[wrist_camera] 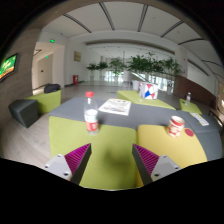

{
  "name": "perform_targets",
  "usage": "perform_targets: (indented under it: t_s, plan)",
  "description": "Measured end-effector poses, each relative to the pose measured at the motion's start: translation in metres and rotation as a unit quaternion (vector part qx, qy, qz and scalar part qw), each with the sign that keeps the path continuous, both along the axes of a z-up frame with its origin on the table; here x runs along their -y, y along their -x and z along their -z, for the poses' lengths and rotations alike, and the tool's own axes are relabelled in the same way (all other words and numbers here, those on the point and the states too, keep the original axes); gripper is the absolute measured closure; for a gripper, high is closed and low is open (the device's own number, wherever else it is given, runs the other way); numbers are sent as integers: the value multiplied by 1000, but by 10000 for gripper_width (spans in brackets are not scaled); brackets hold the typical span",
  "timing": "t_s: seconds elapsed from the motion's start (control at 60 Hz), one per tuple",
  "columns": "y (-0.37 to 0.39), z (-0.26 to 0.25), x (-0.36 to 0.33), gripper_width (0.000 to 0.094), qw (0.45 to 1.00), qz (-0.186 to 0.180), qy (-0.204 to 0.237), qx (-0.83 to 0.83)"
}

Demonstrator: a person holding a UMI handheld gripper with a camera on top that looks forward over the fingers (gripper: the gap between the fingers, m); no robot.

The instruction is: Pour water

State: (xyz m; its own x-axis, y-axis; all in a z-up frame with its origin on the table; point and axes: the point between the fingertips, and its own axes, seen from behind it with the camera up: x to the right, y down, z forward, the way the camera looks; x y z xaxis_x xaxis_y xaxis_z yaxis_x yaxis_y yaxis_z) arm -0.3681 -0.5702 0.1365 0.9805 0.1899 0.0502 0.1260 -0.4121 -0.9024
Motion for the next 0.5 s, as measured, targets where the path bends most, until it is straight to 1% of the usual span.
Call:
perform_targets:
  t_s: [0.1,0.233,0.333,0.4,0.5]
  plan:
    - [62,6,-46,83,1000,-22,-16,-8]
    - [117,12,-114,82,999,-26,-43,-17]
    - [141,22,-160,86,998,-16,-54,-26]
    - [142,30,-193,85,998,-1,-57,-31]
    - [150,45,-223,97,997,22,-64,-28]
